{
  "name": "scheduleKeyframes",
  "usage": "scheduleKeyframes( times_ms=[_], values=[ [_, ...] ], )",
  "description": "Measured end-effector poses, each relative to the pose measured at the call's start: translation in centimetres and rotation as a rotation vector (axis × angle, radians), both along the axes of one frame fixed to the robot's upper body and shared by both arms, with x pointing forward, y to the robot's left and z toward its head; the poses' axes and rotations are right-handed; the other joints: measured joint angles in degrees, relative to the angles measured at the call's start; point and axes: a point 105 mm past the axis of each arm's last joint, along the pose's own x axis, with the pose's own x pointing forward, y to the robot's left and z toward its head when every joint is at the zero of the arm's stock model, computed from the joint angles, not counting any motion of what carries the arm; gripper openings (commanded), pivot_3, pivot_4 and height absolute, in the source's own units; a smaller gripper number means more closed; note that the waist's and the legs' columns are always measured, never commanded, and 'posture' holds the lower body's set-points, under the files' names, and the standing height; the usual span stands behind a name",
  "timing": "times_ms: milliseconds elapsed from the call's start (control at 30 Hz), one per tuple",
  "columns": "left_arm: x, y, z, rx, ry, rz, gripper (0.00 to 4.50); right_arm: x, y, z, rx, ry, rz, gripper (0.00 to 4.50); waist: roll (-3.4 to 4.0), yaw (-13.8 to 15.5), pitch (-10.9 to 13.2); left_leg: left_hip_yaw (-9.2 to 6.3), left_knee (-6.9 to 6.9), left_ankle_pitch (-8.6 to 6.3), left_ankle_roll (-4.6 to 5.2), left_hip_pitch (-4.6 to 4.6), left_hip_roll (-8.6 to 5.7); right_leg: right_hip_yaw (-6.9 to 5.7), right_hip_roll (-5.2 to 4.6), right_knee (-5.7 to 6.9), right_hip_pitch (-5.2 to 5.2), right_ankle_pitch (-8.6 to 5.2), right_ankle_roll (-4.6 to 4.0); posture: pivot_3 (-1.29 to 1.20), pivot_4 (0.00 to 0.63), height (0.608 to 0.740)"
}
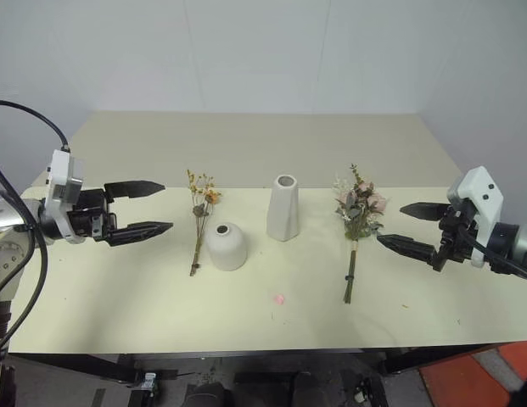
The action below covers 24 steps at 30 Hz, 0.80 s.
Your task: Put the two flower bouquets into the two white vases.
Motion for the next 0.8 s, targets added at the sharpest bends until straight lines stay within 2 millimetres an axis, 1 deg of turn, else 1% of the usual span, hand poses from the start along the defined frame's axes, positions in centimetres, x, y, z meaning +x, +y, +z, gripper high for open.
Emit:
scheduleKeyframes(
  times_ms=[100, 300, 467, 600, 667, 733, 767, 800],
  values=[
    [0.1, -0.1, 0.2, -0.001, -0.003, -0.006, 4.49, -0.1, 0.2, -0.1, 0.005, 0.008, 0.008, 4.50, 0.00, 0.01, 0.00, 0.00, 0.01, 0.00, 0.00, 0.00, 0.00, 0.00, 0.00, 0.00, 0.00, 0.00, 0.00, 0.00, 0.150, 0.740],
    [-0.2, -0.1, 0.2, 0.007, 0.004, -0.027, 4.49, -0.7, 0.4, -1.0, 0.018, 0.056, 0.012, 4.50, 0.00, -0.02, 0.00, 0.00, 0.00, 0.00, 0.00, 0.00, 0.00, 0.00, 0.00, 0.00, 0.00, 0.00, 0.00, 0.00, 0.150, 0.740],
    [-0.8, -0.2, -0.1, 0.003, 0.014, -0.052, 4.49, -0.7, 0.4, -1.9, 0.072, 0.178, -0.075, 4.50, 0.00, -0.13, 0.00, 0.00, 0.01, 0.00, 0.00, 0.00, 0.00, 0.01, 0.00, 0.03, -0.01, 0.00, 0.00, 0.00, 0.150, 0.740],
    [-0.9, -0.4, 0.0, 0.006, 0.010, -0.058, 4.49, 0.2, 0.7, -2.2, 0.037, 0.332, -0.202, 4.50, 0.01, -0.28, 0.00, 0.00, 0.00, 0.00, 0.00, 0.02, 0.02, 0.02, 0.02, 0.03, -0.01, 0.00, -0.01, 0.00, 0.150, 0.740],
    [-0.8, -0.5, -0.1, 0.003, 0.009, -0.057, 4.49, 0.8, 1.3, -2.4, 0.038, 0.410, -0.255, 4.50, 0.01, -0.36, 0.00, 0.00, 0.00, 0.00, 0.00, -0.01, 0.01, 0.03, 0.01, 0.00, -0.03, 0.00, -0.02, 0.00, 0.150, 0.740],
    [-0.8, -0.5, -0.1, -0.001, 0.010, -0.059, 4.49, 1.8, 1.9, -2.6, 0.066, 0.486, -0.306, 4.50, 0.00, -0.47, 0.00, 0.00, 0.01, 0.00, 0.00, -0.02, 0.01, 0.03, 0.02, 0.00, -0.03, 0.00, -0.02, 0.00, 0.150, 0.740],
    [-0.8, -0.7, -0.1, -0.004, 0.010, -0.063, 4.49, 2.7, 2.5, -2.8, 0.085, 0.535, -0.337, 4.50, 0.00, -0.54, 0.00, 0.00, 0.01, 0.00, 0.00, -0.03, 0.01, 0.03, 0.02, 0.00, -0.04, 0.01, -0.02, 0.00, 0.150, 0.740],
    [-0.8, -0.7, -0.1, -0.006, 0.008, -0.066, 4.49, 3.3, 2.7, -3.3, 0.086, 0.579, -0.368, 4.50, 0.00, -0.42, 0.00, -0.01, -0.01, 0.00, 0.00, -0.05, 0.01, 0.02, 0.03, 0.00, -0.07, 0.01, -0.03, 0.00, 0.150, 0.740]
  ],
)
